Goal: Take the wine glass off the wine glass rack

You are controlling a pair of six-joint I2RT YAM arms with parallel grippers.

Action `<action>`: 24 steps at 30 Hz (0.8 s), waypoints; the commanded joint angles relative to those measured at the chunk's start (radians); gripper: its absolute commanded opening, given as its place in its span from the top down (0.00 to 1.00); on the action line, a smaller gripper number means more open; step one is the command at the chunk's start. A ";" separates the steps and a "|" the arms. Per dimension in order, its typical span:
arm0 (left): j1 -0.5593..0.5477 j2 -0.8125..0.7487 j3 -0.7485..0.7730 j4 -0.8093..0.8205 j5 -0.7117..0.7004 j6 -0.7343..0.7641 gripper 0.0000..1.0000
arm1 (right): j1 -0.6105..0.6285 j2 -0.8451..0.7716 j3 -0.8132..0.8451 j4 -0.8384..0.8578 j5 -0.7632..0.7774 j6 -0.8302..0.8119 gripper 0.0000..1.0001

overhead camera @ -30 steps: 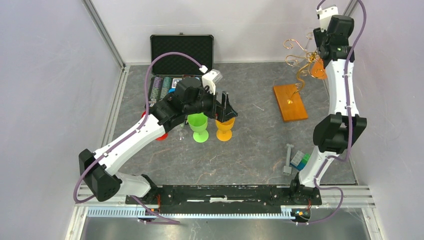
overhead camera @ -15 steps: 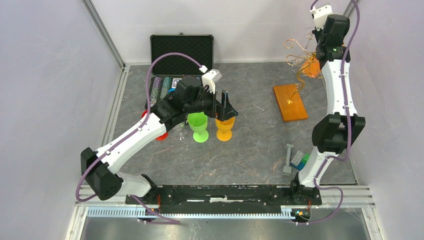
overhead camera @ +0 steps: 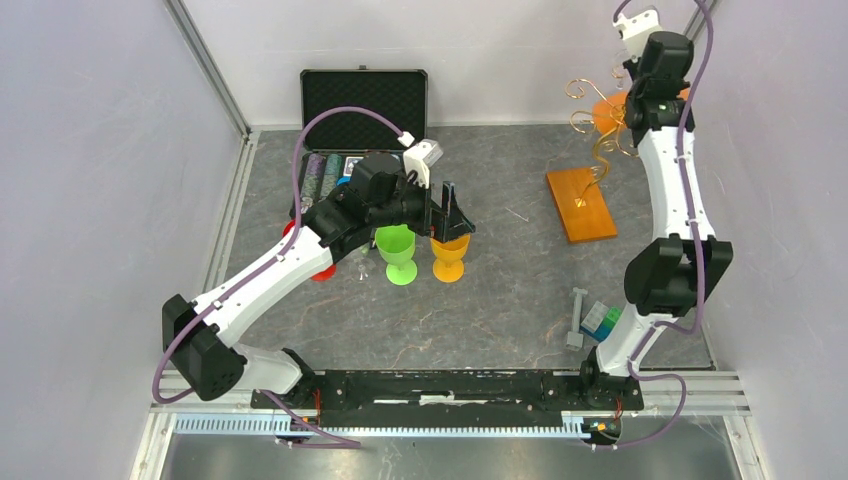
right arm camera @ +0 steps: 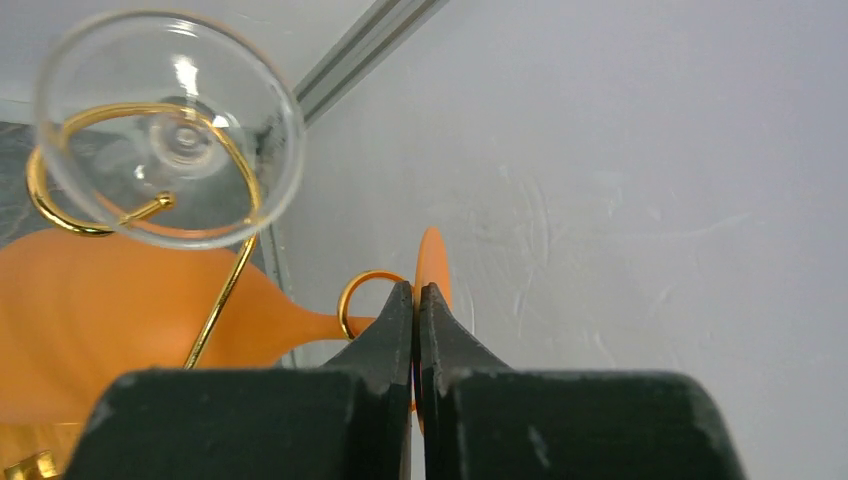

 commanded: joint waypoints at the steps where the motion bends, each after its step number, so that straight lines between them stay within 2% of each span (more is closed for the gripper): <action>1: 0.006 -0.005 -0.008 0.049 0.020 -0.034 0.00 | 0.046 -0.057 -0.050 0.088 0.119 -0.115 1.00; 12: 0.012 -0.001 -0.012 0.052 0.026 -0.036 0.00 | 0.077 -0.044 -0.151 0.216 0.339 -0.306 1.00; 24: 0.017 0.002 -0.016 0.057 0.033 -0.042 0.00 | 0.078 -0.057 -0.193 0.271 0.388 -0.364 1.00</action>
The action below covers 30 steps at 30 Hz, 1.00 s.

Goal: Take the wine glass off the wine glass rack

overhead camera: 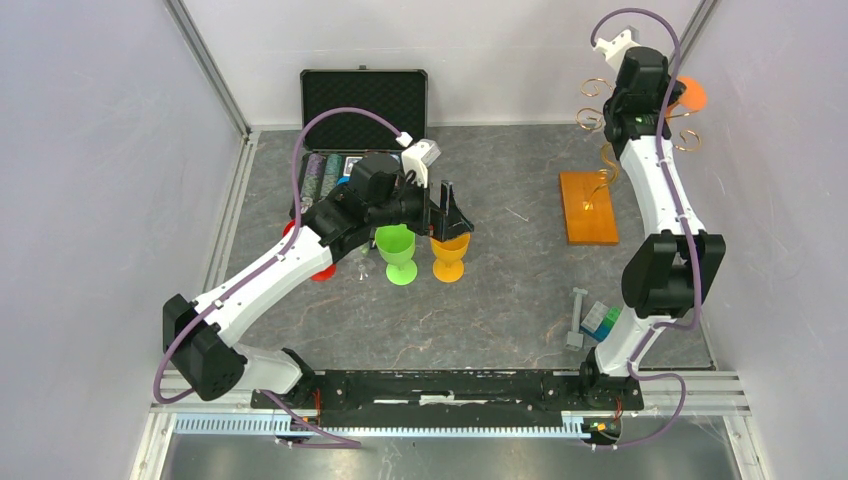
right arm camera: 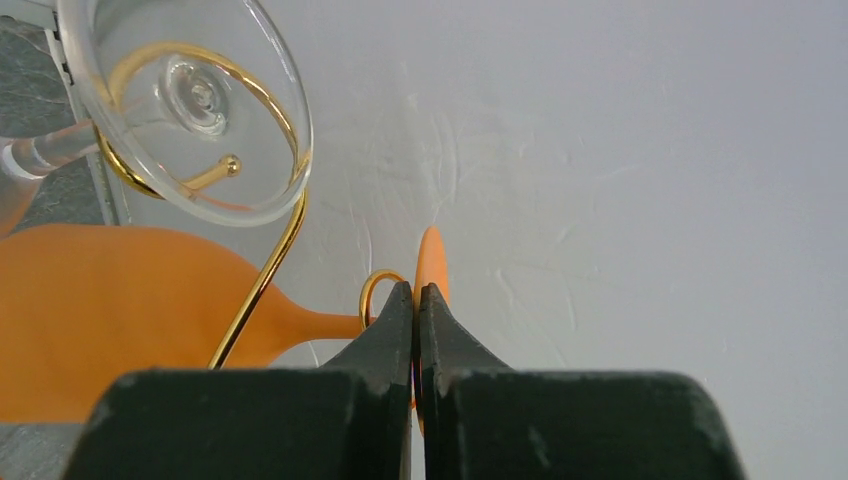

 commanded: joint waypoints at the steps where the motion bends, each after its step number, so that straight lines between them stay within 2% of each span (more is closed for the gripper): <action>1: 0.006 -0.001 -0.005 0.046 0.027 -0.032 0.00 | 0.011 -0.036 -0.010 0.063 0.073 -0.029 1.00; 3: 0.005 -0.003 -0.005 0.046 0.028 -0.033 0.00 | 0.008 -0.028 -0.007 0.085 0.073 -0.032 1.00; 7: 0.009 -0.019 0.000 0.022 0.035 -0.020 0.00 | -0.010 -0.075 -0.058 0.090 -0.122 -0.021 1.00; 12: 0.053 -0.103 -0.035 -0.077 0.018 0.010 0.00 | -0.051 -0.164 -0.135 0.117 -0.210 -0.013 1.00; 17: 0.078 -0.212 -0.097 -0.177 -0.098 0.104 0.00 | -0.094 -0.232 -0.209 0.143 -0.271 -0.026 1.00; 23: 0.079 -0.280 -0.142 -0.202 -0.254 0.148 0.00 | -0.106 -0.236 -0.190 0.212 -0.239 -0.074 1.00; 30: 0.079 -0.286 -0.163 -0.203 -0.302 0.153 0.00 | -0.107 -0.187 -0.168 0.231 -0.207 -0.135 1.00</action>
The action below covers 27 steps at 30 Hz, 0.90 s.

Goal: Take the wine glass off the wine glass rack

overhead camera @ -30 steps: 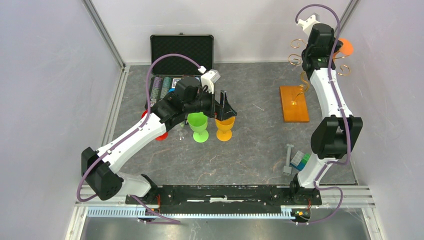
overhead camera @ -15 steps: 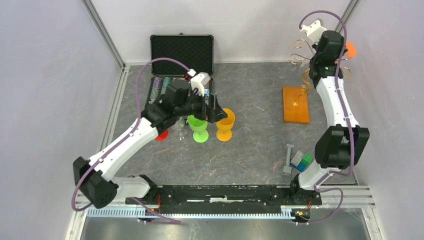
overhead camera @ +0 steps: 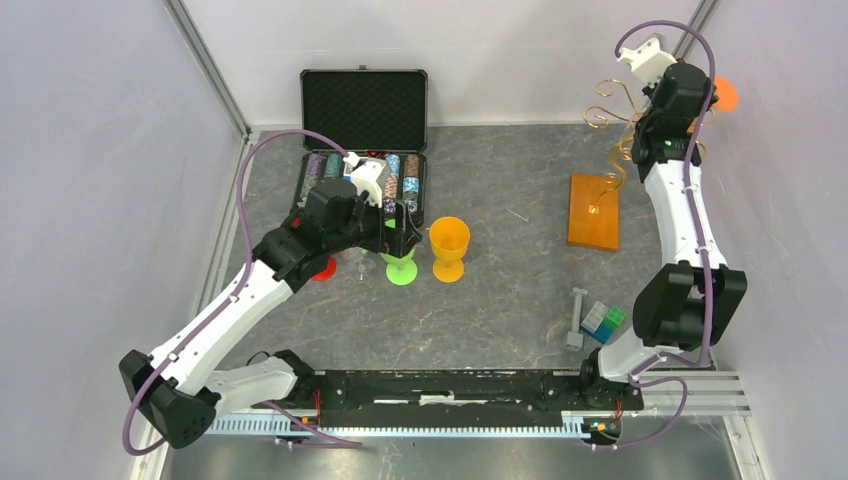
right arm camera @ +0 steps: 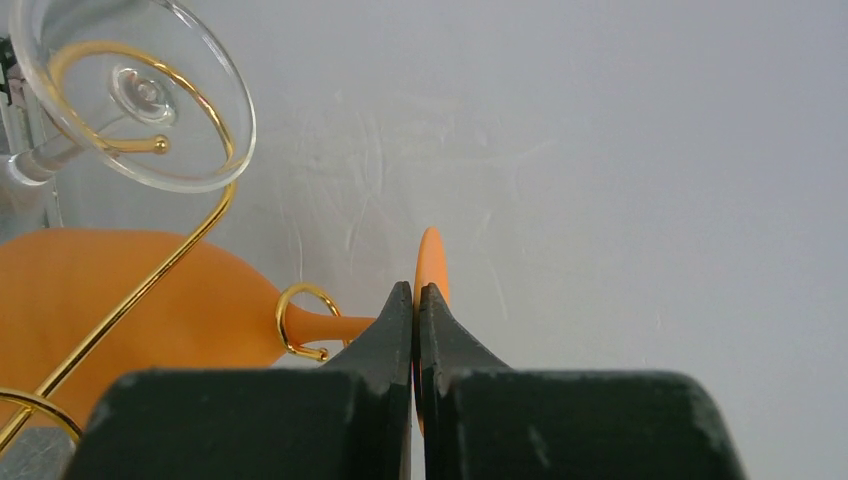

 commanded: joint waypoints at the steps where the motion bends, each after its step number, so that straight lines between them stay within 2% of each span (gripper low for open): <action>1: 0.001 -0.016 -0.010 0.003 -0.058 0.049 0.00 | 0.006 0.018 0.040 0.081 0.008 -0.062 1.00; 14: 0.028 0.005 -0.023 0.041 -0.018 0.024 0.00 | -0.005 0.108 0.083 0.088 0.088 -0.067 1.00; 21: 0.039 0.011 -0.025 0.045 -0.010 0.022 0.00 | -0.017 0.108 0.115 0.043 0.107 -0.036 1.00; 27: 0.044 0.009 -0.028 0.045 -0.011 0.023 0.00 | -0.029 0.095 0.135 -0.060 0.109 0.012 1.00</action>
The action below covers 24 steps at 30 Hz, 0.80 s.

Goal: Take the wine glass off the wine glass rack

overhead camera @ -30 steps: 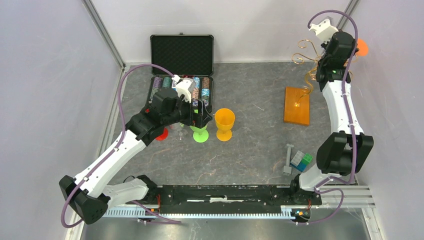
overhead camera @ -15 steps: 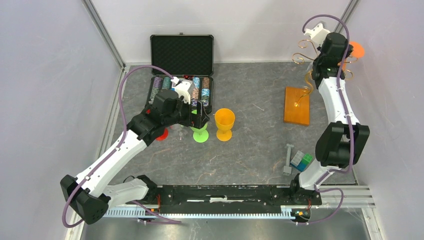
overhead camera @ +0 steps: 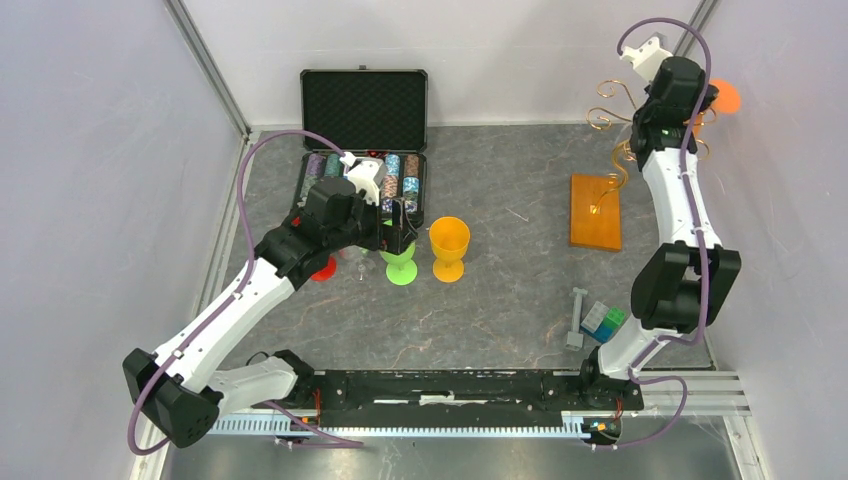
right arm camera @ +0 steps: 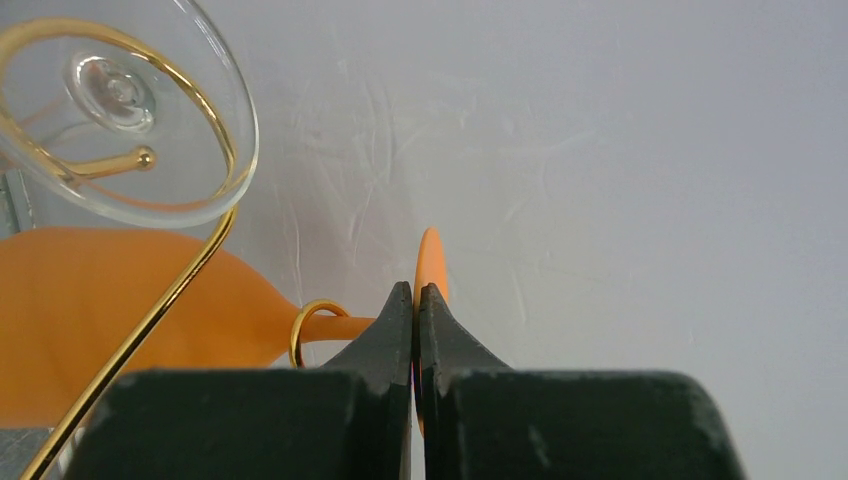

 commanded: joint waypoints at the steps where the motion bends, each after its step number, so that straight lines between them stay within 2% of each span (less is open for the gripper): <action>1: 0.008 -0.003 -0.003 0.037 0.012 0.022 0.00 | -0.020 -0.017 0.053 -0.048 0.010 0.051 1.00; 13: 0.010 -0.009 -0.010 0.045 0.012 0.018 0.00 | -0.036 -0.063 0.033 -0.094 -0.055 0.104 1.00; 24: 0.015 -0.011 -0.014 0.047 0.008 0.017 0.00 | 0.038 -0.047 0.087 -0.130 -0.092 0.096 1.00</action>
